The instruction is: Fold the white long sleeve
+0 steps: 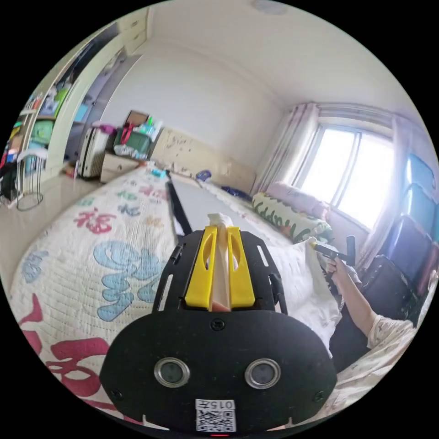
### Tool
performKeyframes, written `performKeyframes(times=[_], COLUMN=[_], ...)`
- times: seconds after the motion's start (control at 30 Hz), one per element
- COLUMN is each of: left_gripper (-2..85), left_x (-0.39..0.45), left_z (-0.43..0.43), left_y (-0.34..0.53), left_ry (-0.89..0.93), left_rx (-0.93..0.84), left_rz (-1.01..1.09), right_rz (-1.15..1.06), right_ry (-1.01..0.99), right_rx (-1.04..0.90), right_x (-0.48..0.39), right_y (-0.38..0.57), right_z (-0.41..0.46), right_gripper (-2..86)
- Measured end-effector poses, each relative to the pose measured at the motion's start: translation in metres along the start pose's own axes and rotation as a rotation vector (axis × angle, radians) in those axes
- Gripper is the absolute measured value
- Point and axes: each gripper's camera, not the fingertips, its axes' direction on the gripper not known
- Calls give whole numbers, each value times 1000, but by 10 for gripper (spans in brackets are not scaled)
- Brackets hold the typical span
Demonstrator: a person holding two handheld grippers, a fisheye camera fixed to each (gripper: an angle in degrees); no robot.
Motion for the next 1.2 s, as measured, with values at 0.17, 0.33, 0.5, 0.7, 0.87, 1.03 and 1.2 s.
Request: performKeyframes(times=[0.17,0.33,0.5,0.7,0.87,1.03,1.2], left_gripper=[43,84,118,124,116,85,17], left_x=[-29,-21,113,264,318,325,312], left_z=[50,62,-10,-19,32,87,98], left_y=[-9,-24,-2,74,70,49,17], left_ry=[39,-48,45,301,292,181,280], left_rx=[-49,-60,-22,-240,-406,-533,-539], left_rz=[-91,-128,439,995,1100,1102,1107], right_rz=[-44,-9,-412,-989,-1170,-1174,-1132], right_ry=[41,33,-156,-331,-295,-219,-189], right_rx=[-72,-6,196,228,24,-87,-85], right_x=[-7,-5,-66,-165,-230,-245,-234], right_y=[-2,20,132,259,285,283,270], right_z=[75,67,-46,-119,-77,-19,-5], right_gripper=[42,66,67,81,95,95,0])
